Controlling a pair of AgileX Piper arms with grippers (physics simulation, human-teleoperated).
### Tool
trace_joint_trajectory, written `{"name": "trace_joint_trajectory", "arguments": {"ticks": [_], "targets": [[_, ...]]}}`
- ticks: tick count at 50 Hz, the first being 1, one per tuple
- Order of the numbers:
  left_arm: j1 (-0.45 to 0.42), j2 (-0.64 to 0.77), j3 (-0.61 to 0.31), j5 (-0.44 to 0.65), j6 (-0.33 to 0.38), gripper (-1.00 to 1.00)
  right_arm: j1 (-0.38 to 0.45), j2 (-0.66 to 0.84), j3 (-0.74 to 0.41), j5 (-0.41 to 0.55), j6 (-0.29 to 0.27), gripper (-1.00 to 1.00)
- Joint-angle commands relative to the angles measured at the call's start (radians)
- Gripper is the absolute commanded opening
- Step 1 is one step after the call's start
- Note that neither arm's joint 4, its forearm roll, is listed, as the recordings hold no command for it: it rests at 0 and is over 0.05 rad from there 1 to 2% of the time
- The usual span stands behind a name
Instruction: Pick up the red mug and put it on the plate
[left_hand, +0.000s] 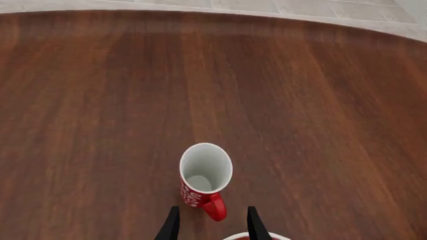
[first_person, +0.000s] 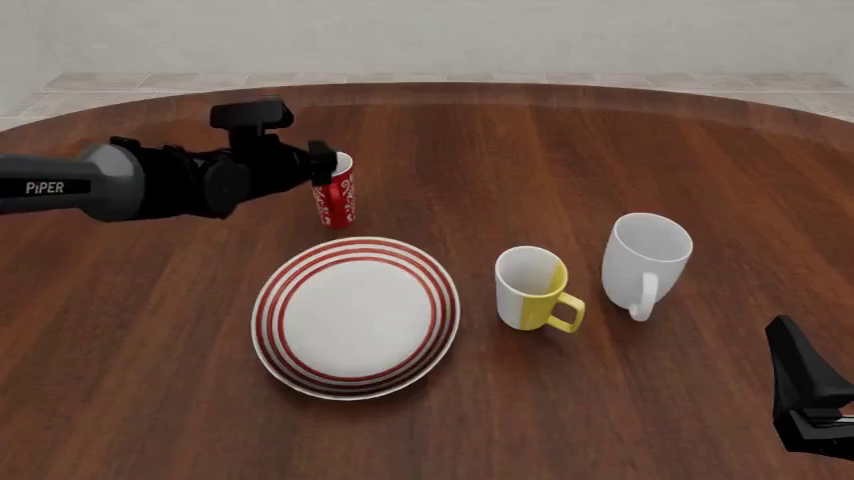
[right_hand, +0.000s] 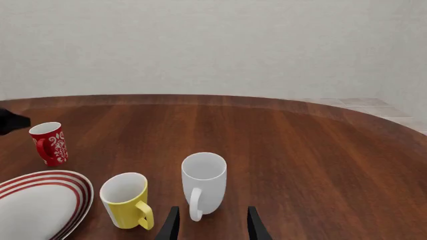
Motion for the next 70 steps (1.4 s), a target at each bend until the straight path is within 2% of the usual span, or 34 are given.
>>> {"name": "trace_joint_trajectory", "arguments": {"ticks": [1,30,70], "targets": [[-0.002,0.019,0.003,-0.018,-0.002,1.00,0.000,0.004,0.000,-0.003,0.000,1.00],[-0.002,0.082,-0.039,-0.036,-0.015,1.00,-0.004,0.020,-0.001,-0.018,0.005,1.00],[0.004,0.114,-0.036,-0.062,-0.015,1.00,-0.004,0.020,0.000,-0.017,0.001,1.00]]}}
